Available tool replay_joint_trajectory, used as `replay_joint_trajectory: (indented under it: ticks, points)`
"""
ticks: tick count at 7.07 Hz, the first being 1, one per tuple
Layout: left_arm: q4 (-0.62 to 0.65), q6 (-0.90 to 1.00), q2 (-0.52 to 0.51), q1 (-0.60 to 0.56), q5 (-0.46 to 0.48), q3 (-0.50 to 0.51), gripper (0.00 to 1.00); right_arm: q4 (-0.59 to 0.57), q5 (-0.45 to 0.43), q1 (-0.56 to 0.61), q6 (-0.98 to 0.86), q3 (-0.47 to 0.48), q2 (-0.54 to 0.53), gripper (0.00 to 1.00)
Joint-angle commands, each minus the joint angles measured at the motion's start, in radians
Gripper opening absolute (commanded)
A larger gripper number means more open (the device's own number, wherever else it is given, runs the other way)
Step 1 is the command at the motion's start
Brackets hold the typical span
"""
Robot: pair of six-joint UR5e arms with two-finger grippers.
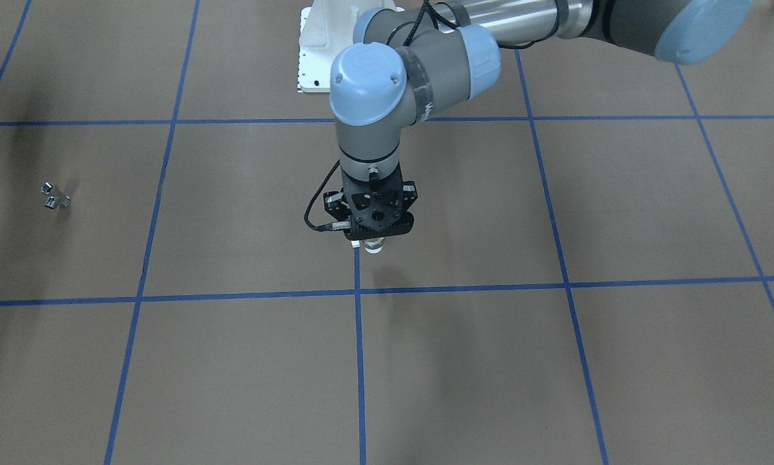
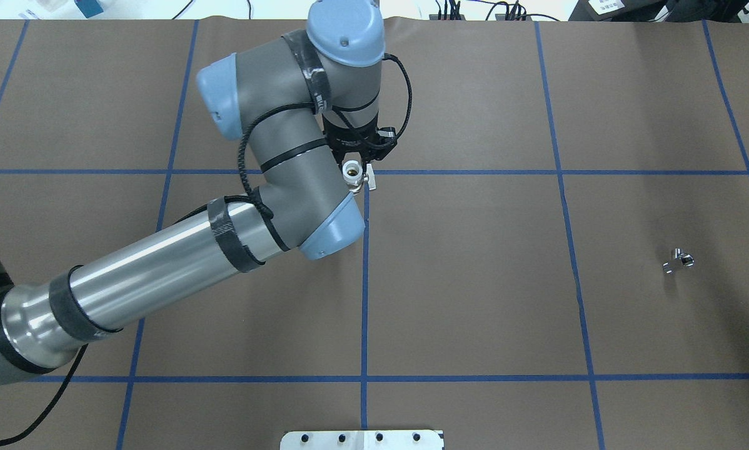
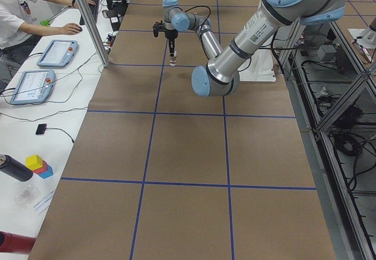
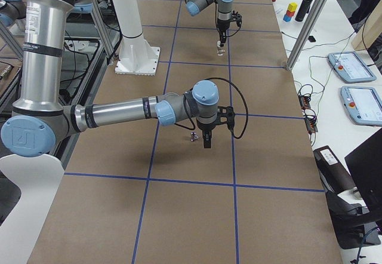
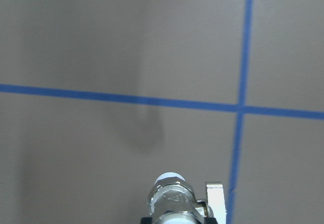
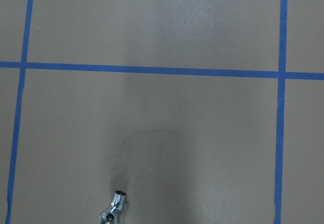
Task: Assemble PPR valve and pipe with both arms
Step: 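Carry the valve with the left gripper toward the table center, then lower the valve upright onto the table center with the left gripper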
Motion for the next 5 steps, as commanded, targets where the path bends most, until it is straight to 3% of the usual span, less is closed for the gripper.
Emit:
replay_joint_trajectory:
  ticks: [1,5]
  points:
    - [-0.038,-0.001,-0.033,0.006,0.002,0.075,0.0,0.0,0.0,-0.002,0.0,0.001,0.0,1.0]
    - [-0.123,0.01,-0.032,0.012,0.001,0.144,0.0,0.0,0.0,-0.015,0.0,-0.002,0.0,1.0]
